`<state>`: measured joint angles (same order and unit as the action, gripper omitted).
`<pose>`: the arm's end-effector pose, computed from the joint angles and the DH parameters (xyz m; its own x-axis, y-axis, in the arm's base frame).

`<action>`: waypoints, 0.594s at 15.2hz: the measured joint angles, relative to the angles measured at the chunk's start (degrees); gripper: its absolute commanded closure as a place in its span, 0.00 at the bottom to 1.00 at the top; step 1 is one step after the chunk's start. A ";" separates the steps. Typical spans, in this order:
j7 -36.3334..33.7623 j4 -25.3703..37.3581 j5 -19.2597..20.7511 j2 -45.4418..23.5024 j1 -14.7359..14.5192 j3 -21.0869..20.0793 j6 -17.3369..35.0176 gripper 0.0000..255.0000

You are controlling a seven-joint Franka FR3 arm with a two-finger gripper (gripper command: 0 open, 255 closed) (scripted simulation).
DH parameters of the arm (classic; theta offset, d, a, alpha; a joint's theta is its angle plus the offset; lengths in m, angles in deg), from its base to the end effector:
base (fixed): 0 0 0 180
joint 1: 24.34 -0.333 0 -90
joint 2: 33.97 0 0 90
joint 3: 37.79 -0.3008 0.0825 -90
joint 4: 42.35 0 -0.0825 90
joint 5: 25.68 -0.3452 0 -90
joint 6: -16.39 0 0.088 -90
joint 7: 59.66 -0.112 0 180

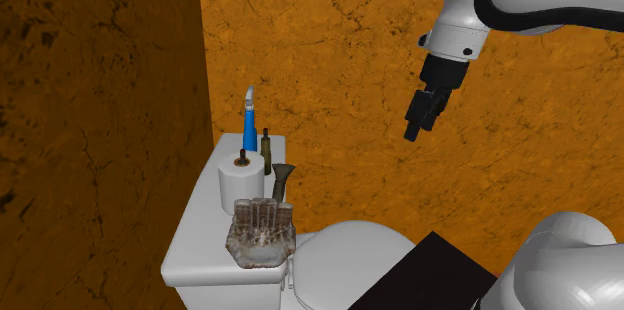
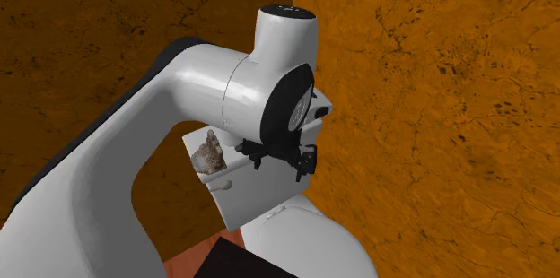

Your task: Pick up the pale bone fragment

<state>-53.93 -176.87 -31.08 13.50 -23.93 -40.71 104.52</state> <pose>0.2642 0.0276 0.5867 0.9912 0.1305 0.0238 0.1317 -0.9898 -0.0544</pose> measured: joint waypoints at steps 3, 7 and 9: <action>-2.64 -0.66 -0.97 -0.89 0.34 -1.55 1.80 0.00; -11.70 -2.39 -4.16 -4.12 1.20 -7.13 7.75 0.00; -16.59 -1.68 -5.48 -7.28 1.84 -10.14 10.77 0.00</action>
<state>-70.52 -178.55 -36.57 6.23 -22.09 -50.86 115.29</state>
